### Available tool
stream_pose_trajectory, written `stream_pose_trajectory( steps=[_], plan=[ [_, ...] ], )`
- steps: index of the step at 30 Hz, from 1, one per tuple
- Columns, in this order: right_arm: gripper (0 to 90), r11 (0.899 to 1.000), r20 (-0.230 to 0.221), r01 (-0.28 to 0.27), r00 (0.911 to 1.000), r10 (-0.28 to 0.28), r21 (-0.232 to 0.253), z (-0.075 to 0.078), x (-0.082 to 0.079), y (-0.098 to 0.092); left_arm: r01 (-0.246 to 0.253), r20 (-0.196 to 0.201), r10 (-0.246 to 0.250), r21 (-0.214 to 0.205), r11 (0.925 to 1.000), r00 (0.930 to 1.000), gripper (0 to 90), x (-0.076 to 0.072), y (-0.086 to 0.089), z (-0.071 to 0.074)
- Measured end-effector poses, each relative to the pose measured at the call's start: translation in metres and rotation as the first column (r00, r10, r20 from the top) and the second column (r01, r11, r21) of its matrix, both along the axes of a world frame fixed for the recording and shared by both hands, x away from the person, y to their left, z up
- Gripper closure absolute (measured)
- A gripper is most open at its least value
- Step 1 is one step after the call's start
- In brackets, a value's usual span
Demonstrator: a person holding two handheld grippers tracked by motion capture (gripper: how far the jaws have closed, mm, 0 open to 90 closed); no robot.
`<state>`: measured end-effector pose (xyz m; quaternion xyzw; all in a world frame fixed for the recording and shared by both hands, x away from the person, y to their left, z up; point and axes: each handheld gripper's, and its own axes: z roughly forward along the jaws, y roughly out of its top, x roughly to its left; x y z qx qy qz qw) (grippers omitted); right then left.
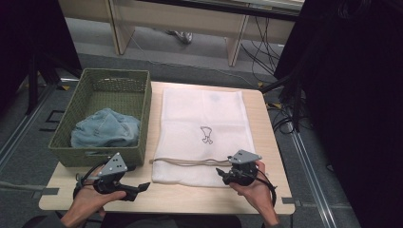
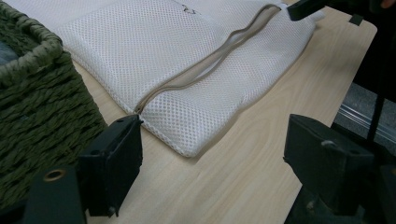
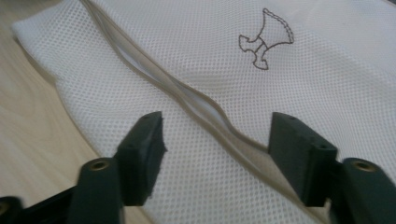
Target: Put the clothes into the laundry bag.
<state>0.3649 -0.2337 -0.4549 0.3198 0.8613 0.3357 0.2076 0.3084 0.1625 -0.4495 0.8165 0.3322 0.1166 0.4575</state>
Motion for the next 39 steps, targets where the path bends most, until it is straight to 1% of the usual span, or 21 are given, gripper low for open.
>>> stream_pose_trajectory(
  steps=[3,6,7,9,10,12,13,14,19,21,22,23,25,26,30,32,33,34,37,38,39],
  plan=[
    [48.8,0.999,-0.023,-0.029,0.9994,0.028,-0.039,-0.005,0.016,0.006,0.028,0.012,-0.028,-0.002,0.9996,0.9995,19.0,0.002,0.002,0.001],
    [53.0,0.997,-0.05,-0.045,0.9979,0.042,-0.067,-0.012,0.032,0.014,0.017,0.007,-0.017,-0.008,0.9998,0.9998,19.0,0.002,0.002,0.001],
    [54.5,0.993,-0.044,-0.076,0.9964,0.073,-0.088,-0.015,0.038,0.017,0.023,0.015,-0.023,-0.001,0.9997,0.9996,19.0,0.002,0.002,0.001],
    [56.4,0.994,-0.088,-0.06,0.9948,0.051,-0.095,-0.018,0.043,0.022,0.026,0.013,-0.026,0.002,0.9997,0.9996,19.0,0.002,0.003,0.0],
    [56.8,0.991,-0.086,-0.084,0.9935,0.075,-0.105,-0.02,0.048,0.024,0.014,0.008,-0.014,-0.004,0.9999,0.9999,19.0,0.002,0.003,0.0],
    [56.9,0.991,-0.099,-0.071,0.9932,0.06,-0.11,-0.024,0.053,0.028,0.014,-0.002,-0.014,-0.014,0.9998,0.9999,19.0,0.002,0.002,0.0],
    [57.6,0.989,-0.103,-0.082,0.9923,0.069,-0.124,-0.027,0.056,0.03,0.026,0.01,-0.026,-0.003,0.9997,0.9996,19.0,0.003,0.003,0.0],
    [58.4,0.981,-0.081,-0.119,0.9909,0.108,-0.154,-0.029,0.061,0.031,-0.001,-0.002,0.001,-0.012,0.9999,1.0,19.1,0.001,0.002,-0.001],
    [59.8,0.962,-0.148,-0.187,0.9762,0.159,-0.198,-0.034,0.07,0.041,0.018,0.012,-0.018,-0.006,0.9998,0.9998,19.1,0.003,0.003,-0.001],
    [59.8,0.965,-0.16,-0.178,0.976,0.148,-0.193,-0.034,0.071,0.042,0.026,0.0,-0.026,0.004,0.9997,0.9997,19.1,0.003,0.004,-0.001],
    [59.9,0.963,-0.179,-0.192,0.9711,0.158,-0.19,-0.035,0.073,0.043,0.015,0.011,-0.015,0.004,0.9999,0.9998,19.0,0.003,0.003,-0.001],
    [59.8,0.962,-0.161,-0.19,0.974,0.16,-0.197,-0.036,0.075,0.044,0.015,0.006,-0.015,0.008,0.9999,0.9999,19.1,0.003,0.003,0.0],
    [60.1,0.966,-0.178,-0.185,0.972,0.153,-0.182,-0.036,0.077,0.045,0.012,0.011,-0.012,0.005,0.9999,0.9999,19.1,0.003,0.003,-0.001],
    [61.6,0.966,-0.161,-0.18,0.9753,0.151,-0.183,-0.036,0.077,0.045,0.016,0.014,-0.016,0.001,0.9999,0.9998,19.0,0.003,0.003,-0.001],
    [74.4,0.97,-0.178,-0.197,0.969,0.171,-0.142,-0.038,0.077,0.044,0.012,0.014,-0.012,0.008,0.9999,0.9998,19.2,0.004,0.003,0.001],
    [78.4,0.976,-0.195,-0.18,0.9685,0.155,-0.122,-0.038,0.076,0.043,0.0,0.0,0.0,-0.009,1.0,1.0,19.4,0.003,0.004,0.0],
    [80.2,0.973,-0.188,-0.194,0.9676,0.169,-0.122,-0.038,0.077,0.043,0.007,0.019,-0.007,-0.001,1.0,0.9998,19.5,0.005,0.005,0.0],
    [81.5,0.978,-0.199,-0.175,0.9684,0.15,-0.116,-0.038,0.075,0.043,-0.011,0.012,0.012,-0.022,0.9997,0.9999,19.6,0.004,0.004,0.0],
    [86.4,0.98,-0.198,-0.168,0.9696,0.144,-0.109,-0.038,0.075,0.043,-0.028,0.011,0.028,-0.003,0.9996,0.9996,19.9,0.005,0.006,0.001],
    [86.8,0.981,-0.2,-0.162,0.9701,0.137,-0.111,-0.037,0.075,0.043,-0.019,0.027,0.019,-0.004,0.9998,0.9994,20.0,0.006,0.007,0.002],
    [87.5,0.983,-0.21,-0.145,0.9702,0.12,-0.108,-0.037,0.072,0.044,-0.033,0.013,0.033,-0.024,0.9992,0.9994,20.0,0.005,0.007,0.002]
  ],
)
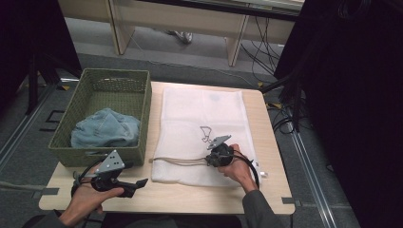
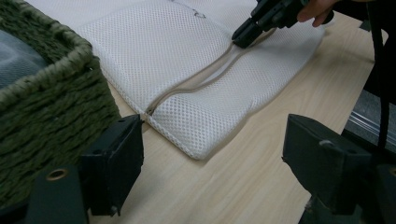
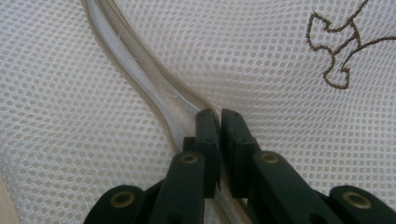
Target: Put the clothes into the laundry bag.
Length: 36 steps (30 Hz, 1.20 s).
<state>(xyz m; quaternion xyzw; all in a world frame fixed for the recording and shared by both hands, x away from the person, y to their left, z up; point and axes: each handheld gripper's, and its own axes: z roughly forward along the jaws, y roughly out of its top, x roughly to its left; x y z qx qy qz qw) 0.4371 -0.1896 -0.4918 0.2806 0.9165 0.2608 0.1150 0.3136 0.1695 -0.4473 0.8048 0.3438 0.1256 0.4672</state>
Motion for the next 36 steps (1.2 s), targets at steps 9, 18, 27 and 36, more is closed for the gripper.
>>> stream_pose_trajectory(
  steps=[9,18,27,36],
  plan=[
    [88.3,0.998,0.117,0.0,0.9931,-0.007,0.056,0.023,0.0,-0.001,-0.071,0.071,0.07,0.006,0.9975,0.995,20.9,0.004,0.013,0.017],
    [88.4,0.997,0.185,0.017,0.9822,-0.032,0.078,0.051,-0.002,-0.003,-0.209,0.102,0.199,0.094,0.9734,0.9746,20.1,0.036,0.054,0.058],
    [88.4,0.996,0.197,0.017,0.9798,-0.033,0.083,0.058,-0.002,-0.002,-0.229,0.02,0.231,0.236,0.9444,0.9728,16.5,0.103,0.076,0.071],
    [88.4,0.998,0.196,0.009,0.9804,-0.023,0.069,0.055,-0.002,-0.003,-0.107,-0.117,0.142,0.262,0.9591,0.9829,15.2,0.141,0.078,0.049]
  ],
)
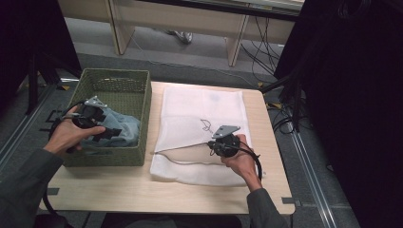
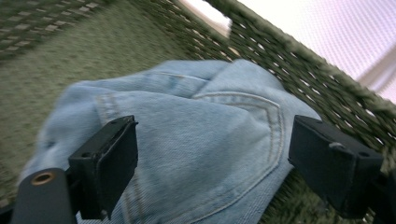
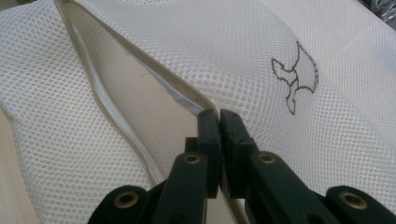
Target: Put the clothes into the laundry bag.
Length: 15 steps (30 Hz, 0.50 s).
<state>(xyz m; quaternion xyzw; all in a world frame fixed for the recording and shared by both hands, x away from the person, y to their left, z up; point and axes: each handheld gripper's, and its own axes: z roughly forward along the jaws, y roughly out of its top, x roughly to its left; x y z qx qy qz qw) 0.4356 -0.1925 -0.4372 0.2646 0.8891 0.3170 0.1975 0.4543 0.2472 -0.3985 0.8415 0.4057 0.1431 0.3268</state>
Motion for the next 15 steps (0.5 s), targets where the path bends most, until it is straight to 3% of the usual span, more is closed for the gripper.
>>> stream_pose_trajectory(
  steps=[2,3,4,7,9,10,11,12,13,14,15],
  plan=[
    [88.4,1.0,-0.006,0.008,0.9999,-0.008,0.003,0.0,-0.001,0.0,0.021,0.0,-0.021,-0.004,0.9998,0.9998,15.0,-0.002,-0.005,-0.002],
    [88.4,1.0,0.005,-0.006,1.0,0.006,-0.003,-0.001,0.0,0.0,0.059,-0.015,-0.059,0.024,0.9979,0.9981,15.0,-0.003,-0.006,-0.001],
    [88.3,1.0,-0.014,0.014,0.9998,-0.014,0.0,-0.001,-0.003,0.001,0.075,-0.01,-0.074,0.042,0.9963,0.9972,15.1,-0.003,-0.009,-0.001],
    [88.3,1.0,-0.001,0.003,1.0,-0.003,-0.003,-0.001,-0.001,0.002,0.088,-0.031,-0.086,0.09,0.992,0.9958,14.9,0.003,-0.017,-0.01],
    [88.3,1.0,0.0,-0.005,1.0,0.005,-0.024,-0.002,-0.002,0.003,0.089,-0.056,-0.08,0.187,0.9784,0.9952,15.4,0.011,-0.021,-0.014],
    [88.3,1.0,0.0,-0.01,1.0,0.01,-0.026,-0.002,-0.001,0.003,0.07,-0.038,-0.064,0.195,0.9783,0.9972,14.8,0.014,-0.023,-0.017],
    [88.3,1.0,-0.003,0.0,1.0,0.0,-0.022,-0.002,-0.002,0.004,0.073,-0.072,-0.057,0.257,0.9637,0.9958,14.9,0.019,-0.025,-0.016],
    [88.4,1.0,0.009,-0.019,0.9998,0.019,-0.024,-0.003,0.0,0.004,0.097,-0.072,-0.08,0.287,0.9528,0.9942,15.9,0.024,-0.027,-0.019],
    [88.3,1.0,0.0,-0.016,0.9999,0.016,-0.022,-0.003,0.0,0.004,0.134,-0.095,-0.108,0.338,0.9316,0.9896,29.1,0.029,-0.027,-0.021],
    [88.3,1.0,-0.006,-0.004,1.0,0.003,-0.021,-0.003,-0.001,0.004,0.134,-0.112,-0.101,0.341,0.9305,0.9886,42.2,0.033,-0.027,-0.023],
    [88.3,1.0,-0.009,-0.007,0.9999,0.007,-0.023,-0.004,0.0,0.004,0.126,-0.095,-0.1,0.327,0.9366,0.9904,50.1,0.04,-0.026,-0.024]
  ],
)
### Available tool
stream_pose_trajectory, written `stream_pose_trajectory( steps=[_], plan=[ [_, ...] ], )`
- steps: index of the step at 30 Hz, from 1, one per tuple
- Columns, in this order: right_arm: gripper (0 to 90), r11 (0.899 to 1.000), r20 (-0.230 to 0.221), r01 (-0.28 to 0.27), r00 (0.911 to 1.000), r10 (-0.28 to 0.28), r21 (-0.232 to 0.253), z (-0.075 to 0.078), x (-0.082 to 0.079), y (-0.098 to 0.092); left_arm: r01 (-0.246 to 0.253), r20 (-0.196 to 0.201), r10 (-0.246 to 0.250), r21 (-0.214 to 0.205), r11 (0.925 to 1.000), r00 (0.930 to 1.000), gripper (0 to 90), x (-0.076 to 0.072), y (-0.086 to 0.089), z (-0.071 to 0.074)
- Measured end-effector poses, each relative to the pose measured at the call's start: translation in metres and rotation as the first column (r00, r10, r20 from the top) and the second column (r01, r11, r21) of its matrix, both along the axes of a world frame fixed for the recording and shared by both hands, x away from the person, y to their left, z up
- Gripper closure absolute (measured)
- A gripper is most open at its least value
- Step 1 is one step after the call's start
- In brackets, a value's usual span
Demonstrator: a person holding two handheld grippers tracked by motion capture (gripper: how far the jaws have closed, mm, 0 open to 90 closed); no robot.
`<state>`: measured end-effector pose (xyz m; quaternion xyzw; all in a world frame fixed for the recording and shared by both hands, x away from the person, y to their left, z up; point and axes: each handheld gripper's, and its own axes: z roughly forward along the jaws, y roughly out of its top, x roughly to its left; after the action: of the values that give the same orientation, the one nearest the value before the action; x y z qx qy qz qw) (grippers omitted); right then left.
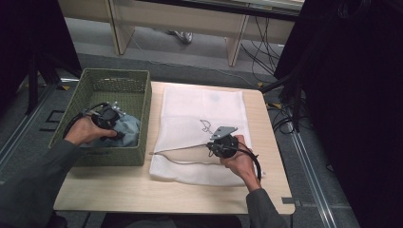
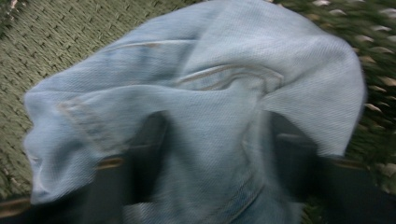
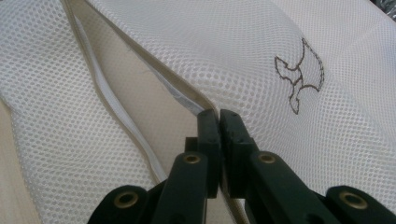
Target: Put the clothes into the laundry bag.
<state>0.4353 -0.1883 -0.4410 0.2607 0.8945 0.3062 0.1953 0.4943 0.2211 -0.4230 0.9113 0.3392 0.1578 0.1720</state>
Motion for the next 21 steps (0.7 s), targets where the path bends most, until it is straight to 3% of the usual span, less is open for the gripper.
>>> stream_pose_trajectory(
  steps=[1,2,3,4,6,7,8,11,12,13,14,15,16,17,18,19,21],
  plan=[
    [88.3,1.0,-0.006,0.004,1.0,-0.004,0.003,0.0,0.0,0.0,-0.062,0.022,0.063,-0.036,0.9974,0.9977,59.2,0.002,0.0,-0.002],
    [88.3,1.0,-0.002,0.005,1.0,-0.005,0.007,0.0,0.0,0.0,-0.097,0.056,0.1,-0.041,0.9944,0.9934,63.4,0.007,0.003,-0.001],
    [88.3,1.0,0.013,0.003,0.9999,-0.003,0.001,0.001,0.0,0.0,-0.135,0.082,0.138,-0.042,0.9899,0.987,65.9,0.013,0.009,0.0],
    [88.3,1.0,0.004,0.0,1.0,0.0,0.003,0.0,0.0,0.0,-0.176,0.099,0.183,-0.07,0.9819,0.9781,66.6,0.018,0.015,0.0],
    [88.4,1.0,0.011,-0.01,0.9999,0.01,-0.005,0.0,0.0,-0.001,-0.224,0.052,0.236,-0.171,0.9595,0.9704,65.0,0.024,0.026,-0.002],
    [88.3,1.0,-0.011,0.008,0.9999,-0.008,0.004,0.0,-0.002,0.0,-0.225,0.014,0.232,-0.195,0.9546,0.9726,59.3,0.024,0.029,-0.002],
    [88.3,1.0,0.003,0.004,1.0,-0.004,-0.001,0.001,-0.001,0.0,-0.221,-0.036,0.218,-0.193,0.956,0.9754,52.2,0.022,0.031,0.0],
    [88.3,1.0,0.009,-0.015,0.9998,0.015,0.002,-0.002,0.001,-0.002,-0.203,-0.033,0.201,-0.208,0.9569,0.9791,26.5,0.01,0.033,0.004],
    [88.3,1.0,-0.012,0.003,0.9999,-0.003,0.005,-0.003,-0.001,-0.002,-0.192,-0.038,0.188,-0.222,0.9559,0.9814,18.8,0.007,0.033,0.005],
    [88.3,1.0,-0.016,-0.007,0.9998,0.007,0.001,-0.004,0.0,-0.002,-0.182,-0.058,0.173,-0.249,0.9514,0.9832,13.7,0.004,0.033,0.005],
    [88.3,1.0,-0.016,-0.007,0.9999,0.007,0.001,-0.005,0.0,-0.002,-0.157,-0.057,0.147,-0.271,0.9496,0.9875,17.0,0.0,0.032,0.005],
    [88.3,1.0,-0.011,0.005,0.9999,-0.005,0.006,-0.006,-0.001,-0.001,-0.135,-0.044,0.128,-0.258,0.9567,0.9908,17.5,-0.002,0.031,0.004],
    [88.3,1.0,-0.014,0.003,0.9999,-0.003,0.002,-0.006,-0.001,-0.001,-0.111,-0.029,0.107,-0.222,0.9688,0.9938,13.8,-0.002,0.029,0.003],
    [88.3,1.0,-0.029,0.015,0.9995,-0.015,0.003,-0.005,-0.002,-0.001,-0.108,-0.011,0.108,-0.2,0.9737,0.9941,15.4,-0.002,0.027,0.0],
    [88.3,1.0,-0.025,0.014,0.9996,-0.014,0.002,-0.005,-0.002,0.0,-0.108,-0.011,0.108,-0.2,0.9737,0.9941,14.3,-0.002,0.027,0.0],
    [88.3,1.0,-0.024,0.013,0.9996,-0.013,0.002,-0.005,-0.002,0.0,-0.113,-0.004,0.114,-0.135,0.9843,0.9935,14.3,0.001,0.022,-0.009],
    [88.3,1.0,-0.004,-0.007,1.0,0.007,-0.007,-0.005,-0.001,0.0,-0.119,-0.003,0.12,-0.116,0.9861,0.9928,9.9,0.008,0.019,-0.019]
  ],
)
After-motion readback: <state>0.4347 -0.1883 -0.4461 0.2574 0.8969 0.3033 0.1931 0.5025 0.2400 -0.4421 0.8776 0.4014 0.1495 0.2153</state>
